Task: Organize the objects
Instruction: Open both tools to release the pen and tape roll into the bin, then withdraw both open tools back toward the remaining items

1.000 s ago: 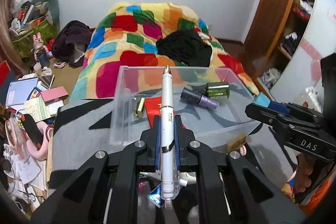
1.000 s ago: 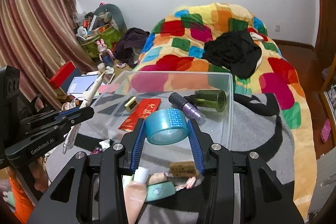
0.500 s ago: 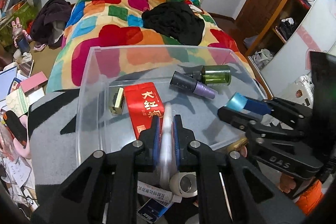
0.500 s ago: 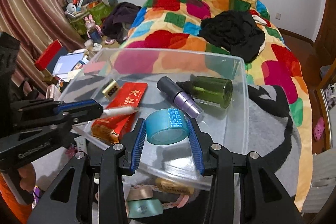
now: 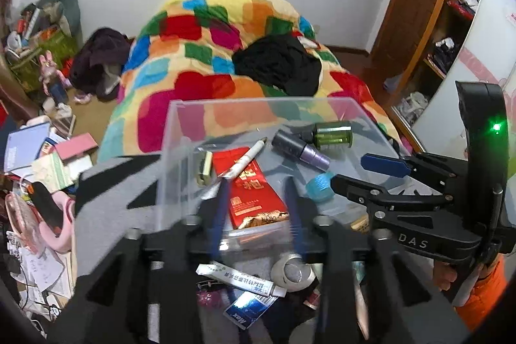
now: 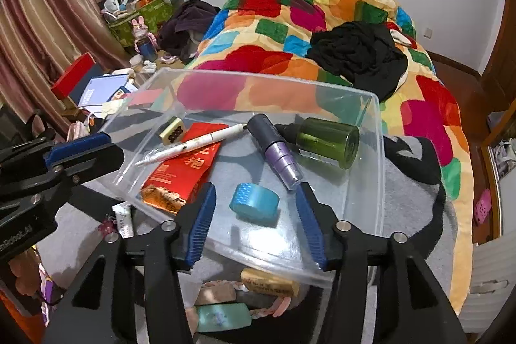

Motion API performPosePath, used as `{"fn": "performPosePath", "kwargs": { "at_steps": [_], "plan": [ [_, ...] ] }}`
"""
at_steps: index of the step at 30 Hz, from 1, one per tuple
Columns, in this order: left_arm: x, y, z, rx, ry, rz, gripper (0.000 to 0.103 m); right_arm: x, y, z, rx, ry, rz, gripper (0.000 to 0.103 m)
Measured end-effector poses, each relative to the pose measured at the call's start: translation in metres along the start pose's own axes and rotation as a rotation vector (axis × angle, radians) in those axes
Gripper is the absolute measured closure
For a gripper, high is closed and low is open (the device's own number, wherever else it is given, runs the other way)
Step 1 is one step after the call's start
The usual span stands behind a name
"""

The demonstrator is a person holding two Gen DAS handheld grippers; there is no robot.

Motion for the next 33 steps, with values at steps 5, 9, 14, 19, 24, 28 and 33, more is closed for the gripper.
{"fn": "performPosePath", "kwargs": {
  "at_steps": [5,9,14,19,24,28,33],
  "plan": [
    [-0.005,0.005,-0.018,0.066,-0.028,0.005,0.04,-0.005,0.004,-0.02,0.053,0.009,-0.021,0.042],
    [-0.008,0.015,-0.028,0.079,-0.033,0.0,0.031,-0.006,0.01,-0.036,0.092,-0.001,-0.011,0.033],
    [-0.009,0.035,-0.035,0.106,-0.084,0.01,0.022,-0.008,0.025,-0.051,0.108,-0.012,-0.004,0.03],
    [-0.004,0.06,-0.036,0.093,-0.102,0.039,0.022,-0.013,0.049,-0.056,0.089,-0.048,0.023,0.029],
    [-0.004,0.088,-0.031,0.053,-0.105,0.039,0.022,-0.027,0.076,-0.047,0.032,-0.128,0.044,0.029],
    [-0.007,0.108,-0.029,0.027,-0.12,0.037,0.022,-0.038,0.094,-0.036,-0.019,-0.194,0.054,0.03],
    [-0.013,0.127,-0.028,-0.008,-0.106,-0.002,0.022,-0.041,0.106,-0.023,-0.063,-0.242,0.08,0.051]
  ]
}}
Point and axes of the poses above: each gripper's, at about its wrist camera, not at the fingertips, and z roughly the way its jaws point, x to its right, y to its underside, the point moved 3 cm from there along z, roughly the way its jaws point, and after that the axes turned 6 degrees about -z, right-handed, at the moved point
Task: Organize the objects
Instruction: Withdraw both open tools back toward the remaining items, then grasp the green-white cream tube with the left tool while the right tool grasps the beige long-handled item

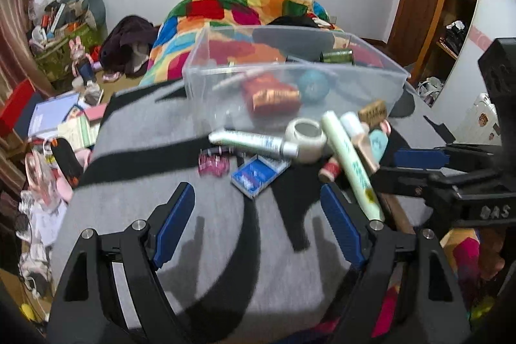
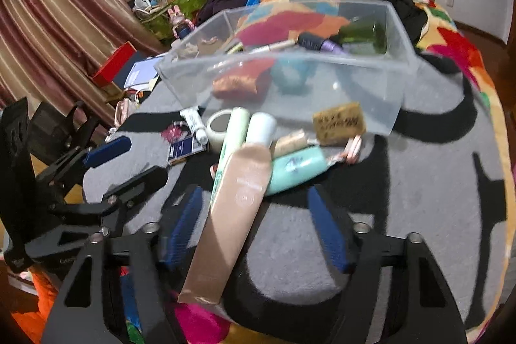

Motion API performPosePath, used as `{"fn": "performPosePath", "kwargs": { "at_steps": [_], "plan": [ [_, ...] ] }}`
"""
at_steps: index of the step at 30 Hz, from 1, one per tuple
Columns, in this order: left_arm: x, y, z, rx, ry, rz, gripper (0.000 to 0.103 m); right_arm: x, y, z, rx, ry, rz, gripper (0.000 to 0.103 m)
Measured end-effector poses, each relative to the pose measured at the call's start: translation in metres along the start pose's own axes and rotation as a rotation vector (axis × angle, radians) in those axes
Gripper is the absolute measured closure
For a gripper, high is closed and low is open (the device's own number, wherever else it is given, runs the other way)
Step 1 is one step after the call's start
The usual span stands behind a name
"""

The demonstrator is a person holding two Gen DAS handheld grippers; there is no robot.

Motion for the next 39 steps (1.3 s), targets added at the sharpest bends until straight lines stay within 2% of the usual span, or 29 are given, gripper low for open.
{"fn": "performPosePath", "kwargs": {
  "at_steps": [2,5,7,9,13,22,25,29,31,35,36,39],
  "plan": [
    [-0.001,0.006,0.0,-0.009,0.012,-0.02,0.022,0.001,0.003,0.005,-0.014,-0.024,0.017,0.057],
    [0.0,0.01,0.001,-0.015,0.03,-0.037,0.022,0.003,0.004,0.006,-0.01,-0.04,0.021,0.059],
    [0.001,0.01,0.002,-0.018,0.04,-0.044,0.022,0.003,0.005,0.002,0.003,-0.04,0.017,0.067],
    [0.005,0.01,0.005,-0.026,0.056,-0.05,0.022,0.005,0.006,-0.001,0.004,-0.012,0.007,0.087],
    [0.015,0.008,0.008,-0.031,0.08,-0.052,0.022,0.012,0.01,-0.008,0.028,-0.002,0.015,0.091],
    [0.05,0.002,0.015,-0.04,0.131,-0.005,0.023,0.021,0.015,-0.027,0.052,0.11,-0.065,0.095],
    [0.061,0.002,0.022,-0.059,0.137,0.015,0.035,0.024,0.016,-0.033,0.064,0.145,-0.083,0.096],
    [0.068,0.002,0.036,-0.098,0.155,0.005,0.056,0.024,0.02,-0.038,0.075,0.187,-0.11,0.096],
    [0.069,0.002,0.038,-0.09,0.148,0.0,0.062,0.025,0.021,-0.039,0.076,0.192,-0.118,0.096],
    [0.064,0.003,0.037,-0.081,0.155,-0.02,0.084,0.026,0.022,-0.037,0.065,0.191,-0.125,0.096],
    [0.063,0.004,0.036,-0.08,0.151,-0.022,0.088,0.027,0.022,-0.036,0.062,0.189,-0.122,0.095],
    [0.059,0.006,0.034,-0.072,0.145,-0.031,0.088,0.029,0.019,-0.032,0.054,0.196,-0.109,0.094]
  ]
}}
Point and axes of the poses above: each gripper's, at about its wrist camera, not at the fingertips, and z roughly the way its jaws point, x to its right, y to its underside, the point moved 3 cm from there along z, roughly the way its jaws point, and after that the axes turned 6 degrees about -z, right-handed, at the moved point
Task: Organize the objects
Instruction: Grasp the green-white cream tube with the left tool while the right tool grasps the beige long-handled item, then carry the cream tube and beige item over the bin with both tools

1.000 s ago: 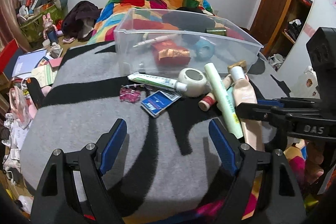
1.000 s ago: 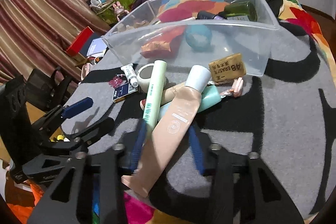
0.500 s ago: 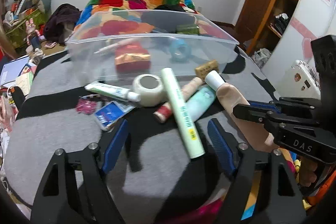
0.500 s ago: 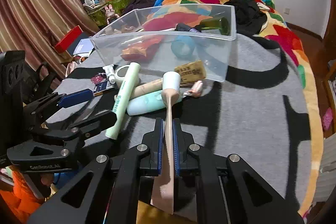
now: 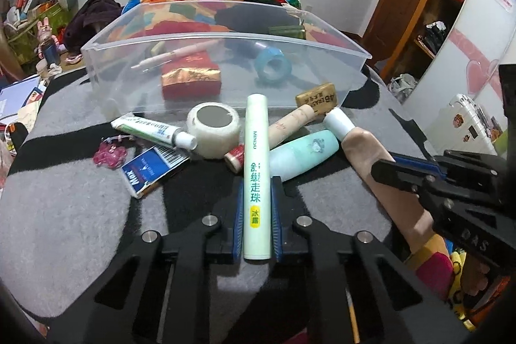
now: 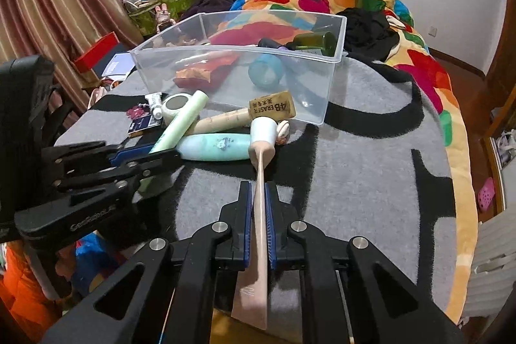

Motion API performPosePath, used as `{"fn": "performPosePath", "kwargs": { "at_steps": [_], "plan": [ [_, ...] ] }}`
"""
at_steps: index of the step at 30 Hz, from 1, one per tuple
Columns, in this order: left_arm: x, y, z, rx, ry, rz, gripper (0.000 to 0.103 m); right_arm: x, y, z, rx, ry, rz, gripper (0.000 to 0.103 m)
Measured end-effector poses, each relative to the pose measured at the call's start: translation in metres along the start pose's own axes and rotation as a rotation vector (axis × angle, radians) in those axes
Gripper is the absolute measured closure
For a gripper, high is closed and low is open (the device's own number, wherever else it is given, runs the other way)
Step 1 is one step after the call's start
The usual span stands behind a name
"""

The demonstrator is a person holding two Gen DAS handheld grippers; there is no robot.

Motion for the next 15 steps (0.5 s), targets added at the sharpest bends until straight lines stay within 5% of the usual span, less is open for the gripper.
{"fn": "performPosePath", "kwargs": {
  "at_steps": [8,15],
  "plan": [
    [-0.002,0.006,-0.013,0.023,-0.013,0.008,0.088,0.002,-0.005,0.021,-0.032,-0.024,0.023,0.094],
    [-0.005,-0.001,-0.029,0.068,0.0,-0.002,0.088,0.003,-0.004,0.0,0.029,-0.016,0.032,0.096]
  ]
}}
Point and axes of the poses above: each gripper's, at about its wrist camera, not at the fingertips, and z roughly the way its jaws point, x to its right, y to its underside, the point moved 3 cm from there along z, roughly the way its jaws point, and after that the axes turned 6 degrees about -z, right-handed, at the moved point
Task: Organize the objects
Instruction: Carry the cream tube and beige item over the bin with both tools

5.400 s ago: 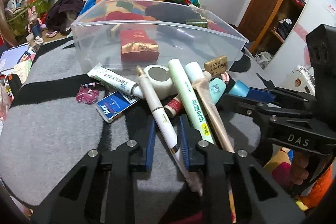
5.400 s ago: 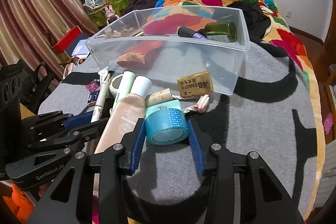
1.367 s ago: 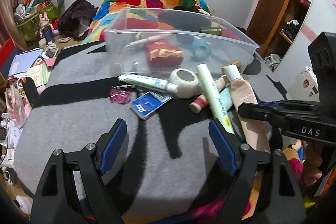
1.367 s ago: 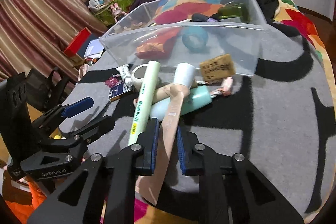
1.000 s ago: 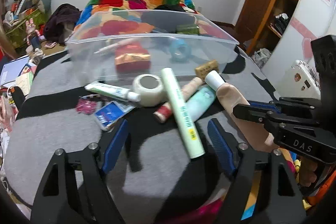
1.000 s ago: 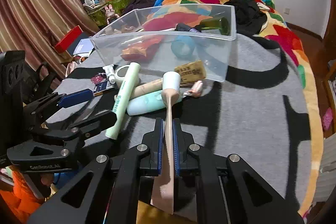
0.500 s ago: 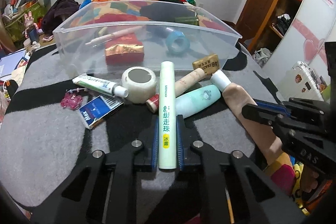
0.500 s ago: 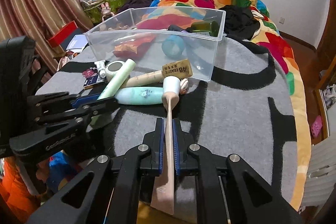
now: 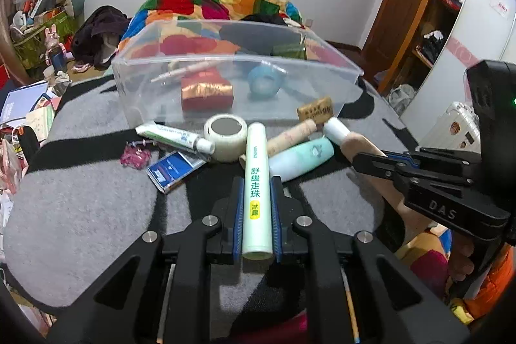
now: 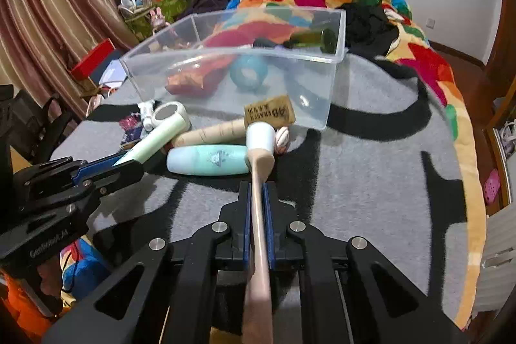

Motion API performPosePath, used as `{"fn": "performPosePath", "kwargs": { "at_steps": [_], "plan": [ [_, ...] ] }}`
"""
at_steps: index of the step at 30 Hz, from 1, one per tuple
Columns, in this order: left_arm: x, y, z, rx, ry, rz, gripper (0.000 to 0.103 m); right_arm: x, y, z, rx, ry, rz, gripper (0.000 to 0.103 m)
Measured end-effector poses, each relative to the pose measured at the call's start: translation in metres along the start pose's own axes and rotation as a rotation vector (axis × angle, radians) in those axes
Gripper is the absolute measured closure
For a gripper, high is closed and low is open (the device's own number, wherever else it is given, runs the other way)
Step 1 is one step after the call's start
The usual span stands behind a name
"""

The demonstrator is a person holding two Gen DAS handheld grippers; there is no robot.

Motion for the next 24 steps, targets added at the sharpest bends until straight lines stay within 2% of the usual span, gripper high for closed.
{"fn": "performPosePath", "kwargs": {
  "at_steps": [14,21,24],
  "plan": [
    [-0.007,-0.034,-0.038,0.131,0.022,-0.021,0.088,-0.014,-0.036,-0.044,0.145,-0.019,-0.038,0.097],
    [-0.016,-0.06,-0.051,0.209,-0.001,-0.032,0.088,-0.01,-0.064,-0.046,0.194,-0.022,-0.026,0.097],
    [-0.022,-0.072,-0.046,0.22,-0.014,-0.048,0.088,-0.007,-0.078,-0.039,0.196,-0.031,-0.012,0.097]
  ]
}}
Point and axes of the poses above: each gripper's, at about its wrist camera, not at the fingertips, and z roughly the way its jaws point, x to its right, y to its underside, the point moved 3 cm from there along z, roughly the way its jaws point, and after that the axes turned 6 degrees about -z, right-handed, at the moved point
